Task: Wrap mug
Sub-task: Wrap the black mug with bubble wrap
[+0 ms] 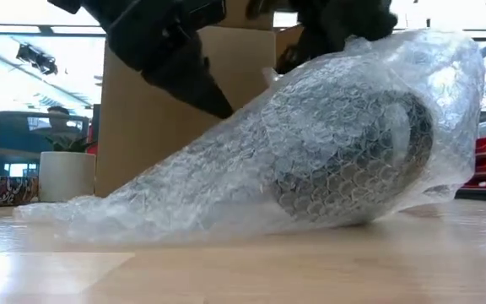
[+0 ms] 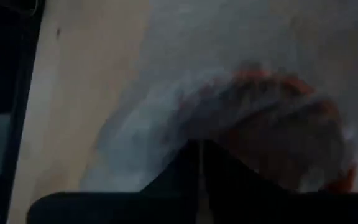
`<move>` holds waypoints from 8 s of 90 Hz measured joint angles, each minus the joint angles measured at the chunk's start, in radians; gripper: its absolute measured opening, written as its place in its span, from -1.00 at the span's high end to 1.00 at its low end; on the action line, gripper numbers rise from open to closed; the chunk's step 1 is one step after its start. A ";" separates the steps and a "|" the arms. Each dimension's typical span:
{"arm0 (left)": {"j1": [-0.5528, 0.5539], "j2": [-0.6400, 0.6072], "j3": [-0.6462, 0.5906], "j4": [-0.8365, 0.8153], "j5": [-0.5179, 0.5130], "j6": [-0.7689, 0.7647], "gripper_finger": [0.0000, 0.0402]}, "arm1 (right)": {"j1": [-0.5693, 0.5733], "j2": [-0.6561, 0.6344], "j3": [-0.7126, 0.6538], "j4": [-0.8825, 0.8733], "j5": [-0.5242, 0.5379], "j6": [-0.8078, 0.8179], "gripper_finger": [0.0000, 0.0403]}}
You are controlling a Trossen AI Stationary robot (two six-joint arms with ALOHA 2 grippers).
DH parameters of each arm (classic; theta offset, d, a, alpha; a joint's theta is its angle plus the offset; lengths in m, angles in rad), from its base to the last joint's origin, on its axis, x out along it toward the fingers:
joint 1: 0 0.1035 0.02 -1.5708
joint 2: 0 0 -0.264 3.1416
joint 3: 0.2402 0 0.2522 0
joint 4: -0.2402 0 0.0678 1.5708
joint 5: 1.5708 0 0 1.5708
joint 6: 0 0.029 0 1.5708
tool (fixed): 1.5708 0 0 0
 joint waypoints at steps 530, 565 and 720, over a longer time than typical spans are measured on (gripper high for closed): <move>-0.073 -0.145 0.047 -0.494 -0.195 -0.174 0.35 | 0.007 0.081 0.136 0.148 0.140 0.041 1.00; -0.073 -0.145 0.047 -0.471 -0.196 -0.173 0.35 | -0.002 0.081 -0.041 0.286 0.063 0.087 1.00; -0.072 -0.145 0.047 -0.465 -0.201 -0.147 0.35 | 0.027 0.067 0.208 -0.162 -0.016 0.140 1.00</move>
